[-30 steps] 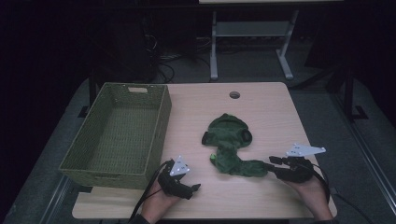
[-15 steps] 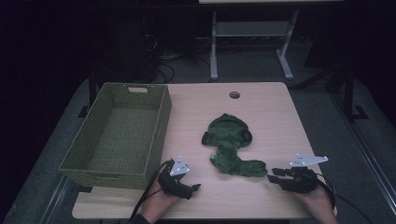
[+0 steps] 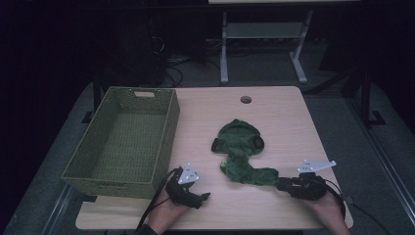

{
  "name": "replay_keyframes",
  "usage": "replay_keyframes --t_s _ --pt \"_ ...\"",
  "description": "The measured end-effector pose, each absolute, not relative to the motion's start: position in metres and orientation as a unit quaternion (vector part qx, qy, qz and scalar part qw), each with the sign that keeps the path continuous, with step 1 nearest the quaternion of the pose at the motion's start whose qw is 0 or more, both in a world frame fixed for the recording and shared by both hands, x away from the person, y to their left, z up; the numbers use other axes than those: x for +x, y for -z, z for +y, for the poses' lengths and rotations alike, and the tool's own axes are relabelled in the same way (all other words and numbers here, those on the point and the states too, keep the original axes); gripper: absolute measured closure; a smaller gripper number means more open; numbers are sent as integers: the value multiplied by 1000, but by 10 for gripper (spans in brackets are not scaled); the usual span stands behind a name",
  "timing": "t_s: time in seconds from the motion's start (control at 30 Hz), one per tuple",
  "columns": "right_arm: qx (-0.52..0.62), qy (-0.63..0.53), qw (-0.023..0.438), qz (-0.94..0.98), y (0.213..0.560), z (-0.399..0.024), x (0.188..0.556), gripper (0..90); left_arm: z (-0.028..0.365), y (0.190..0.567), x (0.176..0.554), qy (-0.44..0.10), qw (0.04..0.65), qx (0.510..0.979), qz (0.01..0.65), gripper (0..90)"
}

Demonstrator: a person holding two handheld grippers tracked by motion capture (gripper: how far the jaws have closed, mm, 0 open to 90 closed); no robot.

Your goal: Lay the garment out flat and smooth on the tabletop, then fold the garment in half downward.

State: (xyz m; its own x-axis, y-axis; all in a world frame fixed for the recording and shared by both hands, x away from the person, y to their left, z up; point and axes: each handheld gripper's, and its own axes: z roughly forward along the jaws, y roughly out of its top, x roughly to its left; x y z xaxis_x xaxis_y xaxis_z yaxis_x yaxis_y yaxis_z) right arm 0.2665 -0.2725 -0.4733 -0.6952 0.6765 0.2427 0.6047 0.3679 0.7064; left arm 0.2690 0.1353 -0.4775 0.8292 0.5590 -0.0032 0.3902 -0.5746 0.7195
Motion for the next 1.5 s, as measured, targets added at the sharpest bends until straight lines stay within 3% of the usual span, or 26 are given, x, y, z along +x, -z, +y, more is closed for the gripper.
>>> replay_keyframes --t_s 0.07,0.2,0.77,1.5 --pt "384 -410 46 826 473 -273 267 816 135 477 269 -113 374 880 270 130" --pt "382 -413 43 825 470 -273 267 845 135 477 269 -113 374 880 269 130" --pt "341 -451 78 821 443 -267 270 846 135 478 270 -113 374 881 269 130" --pt "252 -470 85 842 407 -211 294 839 135 478 270 -114 374 880 268 130"
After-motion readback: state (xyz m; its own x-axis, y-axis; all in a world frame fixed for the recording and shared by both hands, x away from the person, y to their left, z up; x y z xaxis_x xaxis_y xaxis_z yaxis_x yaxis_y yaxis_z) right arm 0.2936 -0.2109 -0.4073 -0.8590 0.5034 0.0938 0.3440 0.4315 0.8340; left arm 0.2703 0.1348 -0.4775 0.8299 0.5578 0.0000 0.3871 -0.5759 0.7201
